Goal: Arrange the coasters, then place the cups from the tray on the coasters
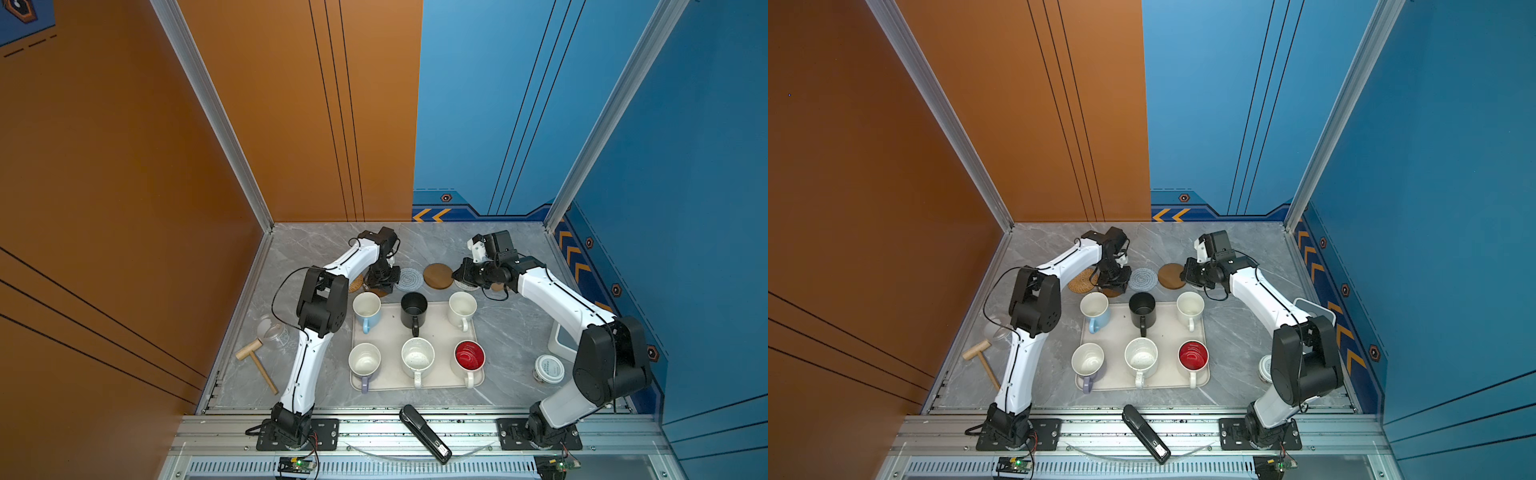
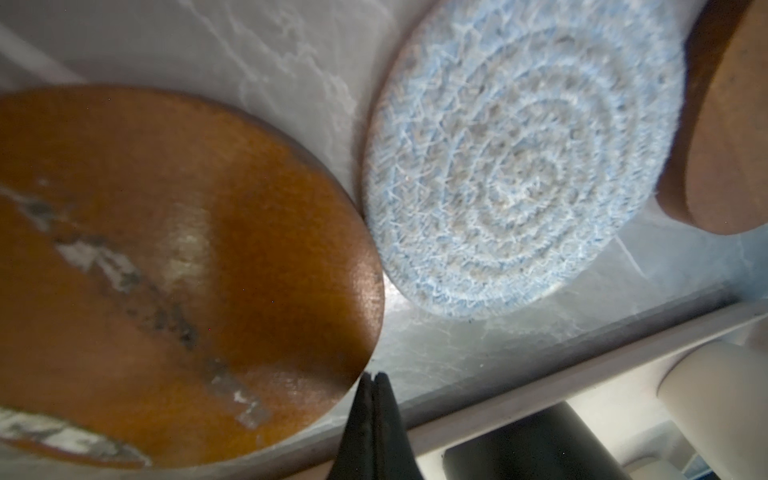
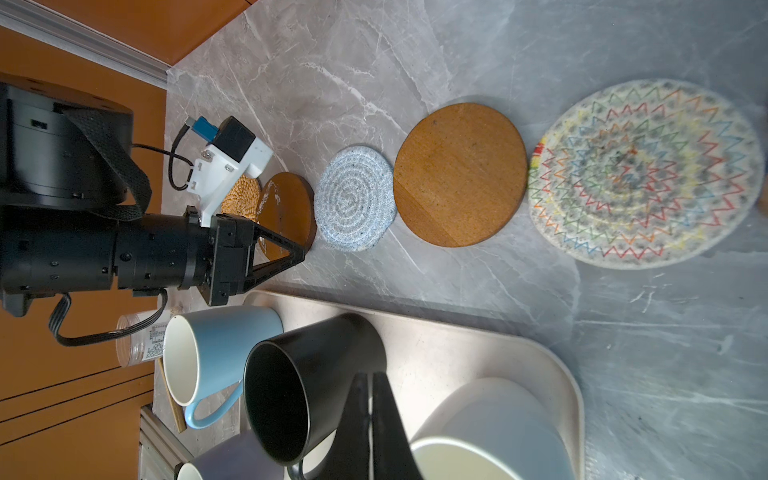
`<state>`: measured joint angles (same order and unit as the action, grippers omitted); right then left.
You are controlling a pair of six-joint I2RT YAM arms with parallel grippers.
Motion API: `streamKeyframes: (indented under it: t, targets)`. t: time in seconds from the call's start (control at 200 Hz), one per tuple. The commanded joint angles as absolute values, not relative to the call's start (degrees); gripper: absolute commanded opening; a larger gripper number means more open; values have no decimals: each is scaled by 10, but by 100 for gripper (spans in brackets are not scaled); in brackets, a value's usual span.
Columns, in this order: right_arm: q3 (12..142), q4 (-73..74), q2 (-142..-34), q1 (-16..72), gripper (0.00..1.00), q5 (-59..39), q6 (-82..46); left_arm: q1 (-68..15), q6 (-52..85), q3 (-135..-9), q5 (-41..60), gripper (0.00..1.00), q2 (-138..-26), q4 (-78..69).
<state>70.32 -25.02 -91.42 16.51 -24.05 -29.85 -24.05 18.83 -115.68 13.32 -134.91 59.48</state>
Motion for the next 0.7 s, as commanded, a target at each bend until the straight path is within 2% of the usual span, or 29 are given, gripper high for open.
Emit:
streamKeyframes:
  t: [0.0,0.696]
  targets:
    - [694,-259,-911,162,2,-251,-289,-237,178,-1179,124,0,-1372,611]
    - [690,-257,-905,160,2,-250,-293,-224,179,-1229,117,0,-1382,609]
